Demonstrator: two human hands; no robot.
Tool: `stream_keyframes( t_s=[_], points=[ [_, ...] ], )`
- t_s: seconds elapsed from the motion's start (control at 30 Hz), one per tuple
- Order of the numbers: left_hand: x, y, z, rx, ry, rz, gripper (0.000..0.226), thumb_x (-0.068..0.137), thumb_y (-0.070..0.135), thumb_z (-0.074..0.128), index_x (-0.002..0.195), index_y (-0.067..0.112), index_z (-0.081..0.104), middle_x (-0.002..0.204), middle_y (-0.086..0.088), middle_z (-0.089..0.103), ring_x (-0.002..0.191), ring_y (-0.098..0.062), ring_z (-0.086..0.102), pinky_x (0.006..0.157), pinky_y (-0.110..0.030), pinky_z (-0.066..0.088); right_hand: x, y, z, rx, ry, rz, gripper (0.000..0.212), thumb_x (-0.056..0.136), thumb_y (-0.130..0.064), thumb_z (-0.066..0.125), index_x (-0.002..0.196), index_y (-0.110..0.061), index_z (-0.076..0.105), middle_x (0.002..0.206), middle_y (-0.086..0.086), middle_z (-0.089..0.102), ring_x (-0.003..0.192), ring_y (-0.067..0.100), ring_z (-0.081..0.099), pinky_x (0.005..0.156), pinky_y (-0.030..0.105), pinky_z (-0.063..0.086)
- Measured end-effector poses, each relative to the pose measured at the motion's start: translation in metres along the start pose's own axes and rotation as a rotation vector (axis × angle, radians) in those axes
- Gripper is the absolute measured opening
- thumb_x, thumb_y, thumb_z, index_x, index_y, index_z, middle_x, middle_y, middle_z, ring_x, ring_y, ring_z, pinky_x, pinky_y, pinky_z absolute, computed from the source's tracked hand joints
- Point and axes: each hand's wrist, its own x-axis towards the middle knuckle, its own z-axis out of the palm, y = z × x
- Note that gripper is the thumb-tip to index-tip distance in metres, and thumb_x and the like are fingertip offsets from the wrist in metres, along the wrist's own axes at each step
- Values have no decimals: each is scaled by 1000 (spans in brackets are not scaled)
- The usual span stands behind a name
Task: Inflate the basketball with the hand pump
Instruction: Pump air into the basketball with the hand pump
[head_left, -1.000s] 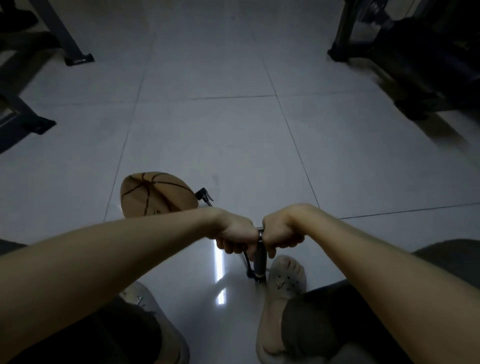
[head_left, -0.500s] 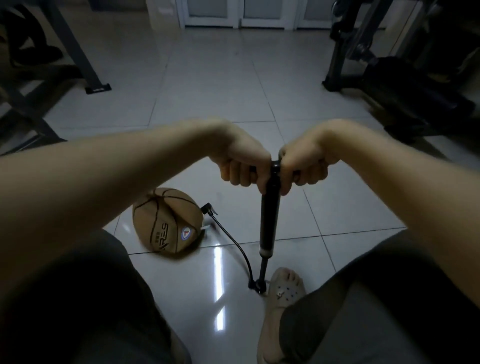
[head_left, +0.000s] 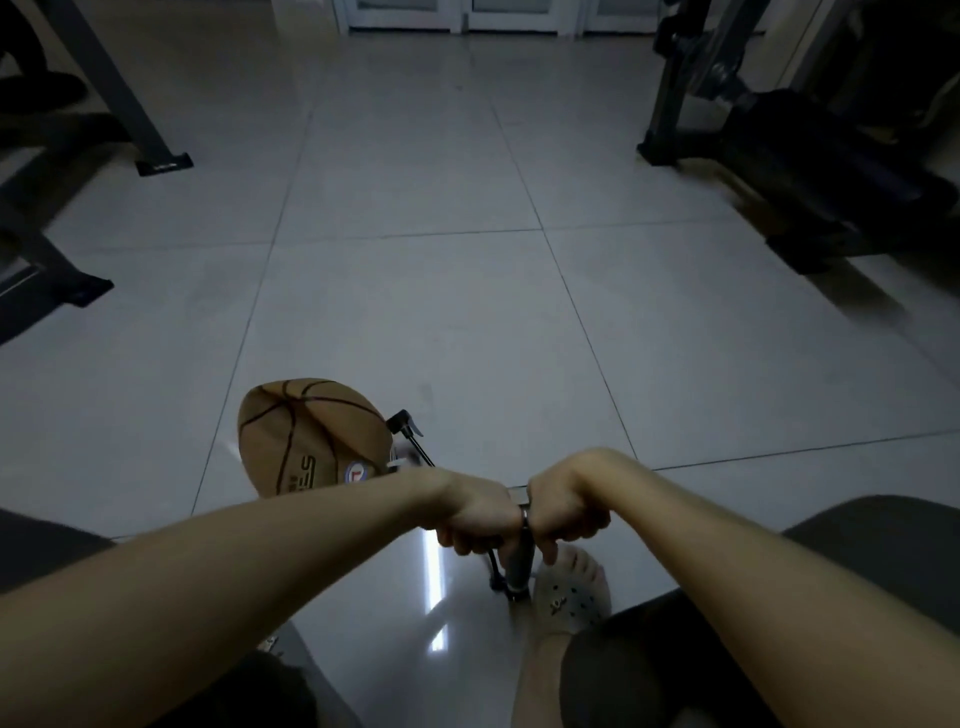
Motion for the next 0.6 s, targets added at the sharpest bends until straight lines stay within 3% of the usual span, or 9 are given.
stream_keyframes(
  t_s=[0.1, 0.27, 0.4, 0.47, 0.6],
  points=[
    [-4, 1, 12, 36, 13, 2, 27, 83, 12, 66, 60, 19, 53, 48, 6, 33, 48, -14, 23, 52, -29, 15, -5, -4, 15, -23, 25, 6, 11, 91, -12, 63, 80, -13, 61, 54, -1, 38, 47, 14, 30, 49, 27, 28],
    [-47, 16, -7, 109, 54, -64, 33, 90, 12, 61, 60, 19, 49, 48, 4, 32, 42, -12, 24, 44, -21, 17, -51, -14, -1, -10, 113, 9, 6, 92, -15, 66, 91, -9, 62, 59, 1, 42, 46, 14, 34, 45, 26, 30],
    [-124, 49, -65, 41, 81, -13, 45, 91, 8, 55, 54, 24, 34, 47, 6, 21, 39, -10, 14, 46, -20, 7, -131, -18, -61, 72, 228, -50, 33, 91, -12, 67, 65, -16, 48, 50, -2, 30, 41, 13, 24, 42, 19, 19],
    [-146, 57, -86, 34, 118, 57, 49, 91, 8, 54, 51, 25, 30, 50, 6, 19, 43, -11, 12, 45, -21, 7, -155, -19, -80, 109, 257, -80, 40, 90, -11, 67, 61, -19, 41, 53, -1, 26, 45, 13, 19, 44, 21, 16],
    [-98, 41, -72, 132, 91, -27, 49, 87, 7, 59, 50, 25, 32, 50, 4, 20, 44, -13, 13, 46, -22, 8, -110, -20, -60, 3, 236, -2, 28, 89, -11, 66, 68, -17, 48, 53, -1, 32, 45, 15, 25, 46, 22, 21]
  ],
)
